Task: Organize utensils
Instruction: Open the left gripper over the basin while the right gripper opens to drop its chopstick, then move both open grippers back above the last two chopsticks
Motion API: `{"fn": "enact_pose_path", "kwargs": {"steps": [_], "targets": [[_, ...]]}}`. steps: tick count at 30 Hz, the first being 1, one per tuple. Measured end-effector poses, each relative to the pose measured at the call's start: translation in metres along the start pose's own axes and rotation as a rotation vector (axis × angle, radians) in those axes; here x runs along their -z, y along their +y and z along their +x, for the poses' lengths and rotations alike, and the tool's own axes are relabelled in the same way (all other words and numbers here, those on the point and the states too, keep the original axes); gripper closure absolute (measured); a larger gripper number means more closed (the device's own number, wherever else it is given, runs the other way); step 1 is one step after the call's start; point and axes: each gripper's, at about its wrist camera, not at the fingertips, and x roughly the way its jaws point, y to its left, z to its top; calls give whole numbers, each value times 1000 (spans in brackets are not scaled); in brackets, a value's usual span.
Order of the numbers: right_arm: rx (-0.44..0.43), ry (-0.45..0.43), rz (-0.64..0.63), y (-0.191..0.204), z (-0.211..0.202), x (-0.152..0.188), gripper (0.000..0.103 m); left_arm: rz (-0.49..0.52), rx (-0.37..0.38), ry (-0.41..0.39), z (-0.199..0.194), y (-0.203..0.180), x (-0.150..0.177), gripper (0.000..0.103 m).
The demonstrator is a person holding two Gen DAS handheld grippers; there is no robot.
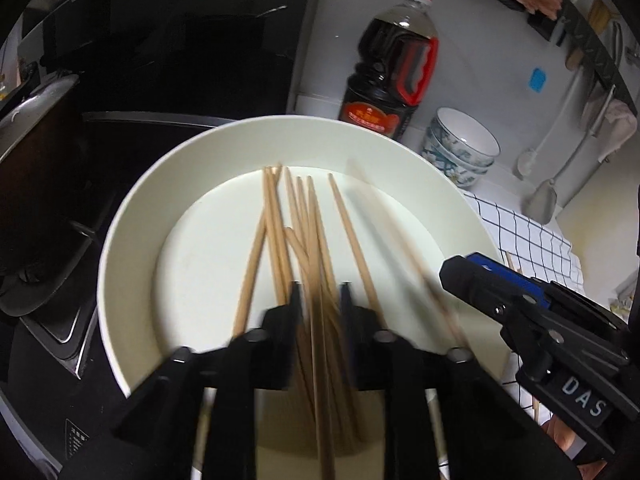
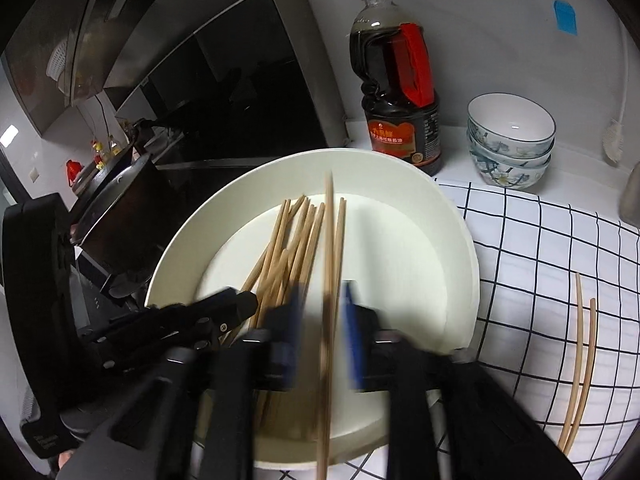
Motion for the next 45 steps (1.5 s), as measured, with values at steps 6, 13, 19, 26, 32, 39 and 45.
{"fn": "enact_pose_path", "kwargs": {"steps": [6, 13, 19, 26, 32, 39, 45], "targets": [[44, -24, 11, -11, -11, 3, 71, -29, -62, -86, -21, 16, 1, 31], [79, -23, 11, -19, -22, 19, 65, -35, -87, -107, -32, 17, 14, 22], [87, -38, 9, -27, -38, 34, 62, -33, -74, -98, -37, 9, 24, 18], [106, -52, 35, -48, -56, 49, 58, 10, -47, -109, -47, -15, 35, 15], [141, -76, 71, -74, -75, 60, 54, 59, -9, -115, -52, -46, 42, 14], [221, -95, 125, -114, -99, 75, 54, 144, 36, -105, -48, -93, 50, 12], [265, -101, 146, -137, -113, 87, 52, 197, 51, -89, -40, -124, 60, 12]]}}
